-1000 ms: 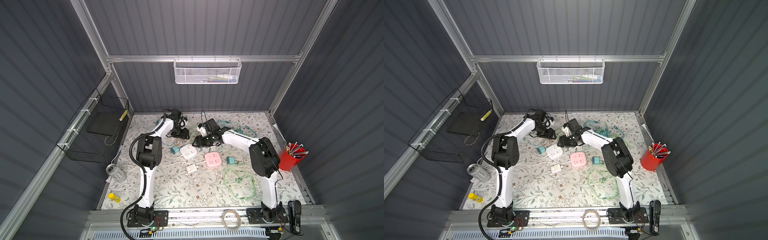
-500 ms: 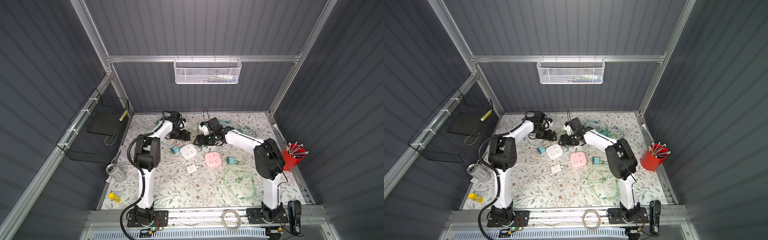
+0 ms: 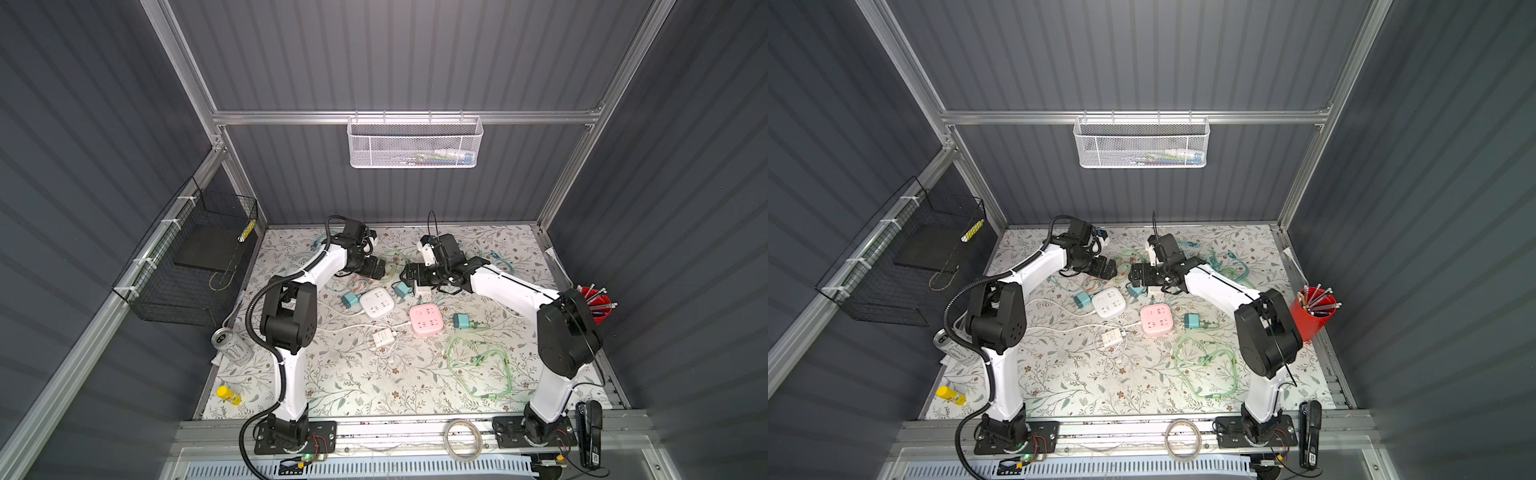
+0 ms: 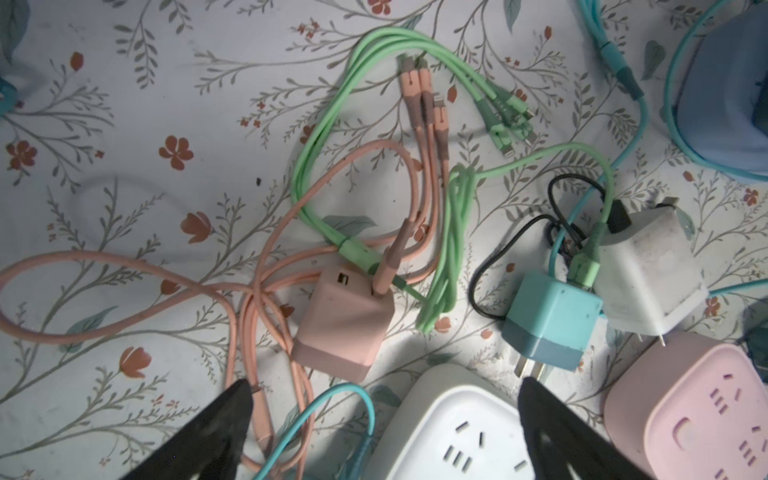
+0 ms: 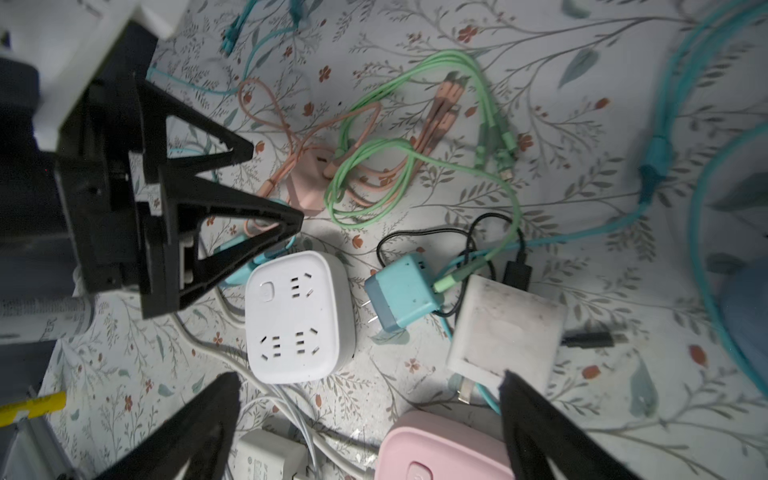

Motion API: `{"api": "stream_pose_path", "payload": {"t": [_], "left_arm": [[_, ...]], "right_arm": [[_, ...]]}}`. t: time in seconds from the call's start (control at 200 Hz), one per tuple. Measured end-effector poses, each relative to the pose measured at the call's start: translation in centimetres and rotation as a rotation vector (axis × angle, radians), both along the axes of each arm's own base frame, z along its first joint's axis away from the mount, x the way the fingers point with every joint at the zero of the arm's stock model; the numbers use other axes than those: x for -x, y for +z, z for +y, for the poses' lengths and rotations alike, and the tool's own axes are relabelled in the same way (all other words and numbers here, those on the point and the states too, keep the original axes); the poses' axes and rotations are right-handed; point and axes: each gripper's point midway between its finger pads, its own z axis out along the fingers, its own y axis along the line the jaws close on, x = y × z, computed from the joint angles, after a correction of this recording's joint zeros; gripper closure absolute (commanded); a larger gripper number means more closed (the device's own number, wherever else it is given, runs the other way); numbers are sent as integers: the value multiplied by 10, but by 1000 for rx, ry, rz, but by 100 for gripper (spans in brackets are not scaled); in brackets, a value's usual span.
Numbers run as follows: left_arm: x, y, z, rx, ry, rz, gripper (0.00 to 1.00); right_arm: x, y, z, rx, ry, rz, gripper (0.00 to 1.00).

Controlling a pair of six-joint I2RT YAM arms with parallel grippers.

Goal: Pull the plug off the socket
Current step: 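Move both grippers toward the round blue hub farther from the robot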

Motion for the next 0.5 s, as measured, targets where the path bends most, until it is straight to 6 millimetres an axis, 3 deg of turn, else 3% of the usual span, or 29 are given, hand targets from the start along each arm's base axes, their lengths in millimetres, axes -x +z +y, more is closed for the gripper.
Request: {"api": "stream_pose_path", "payload": {"t": [0.205, 0.5], "left_arm": [[5, 22, -24, 17, -42, -99, 0], [9, 52, -85, 98, -126, -235, 0]], "right_arm": [[-6, 8, -38, 52, -112, -61, 1], [-9, 2, -111, 131, -290, -77, 1]]}}
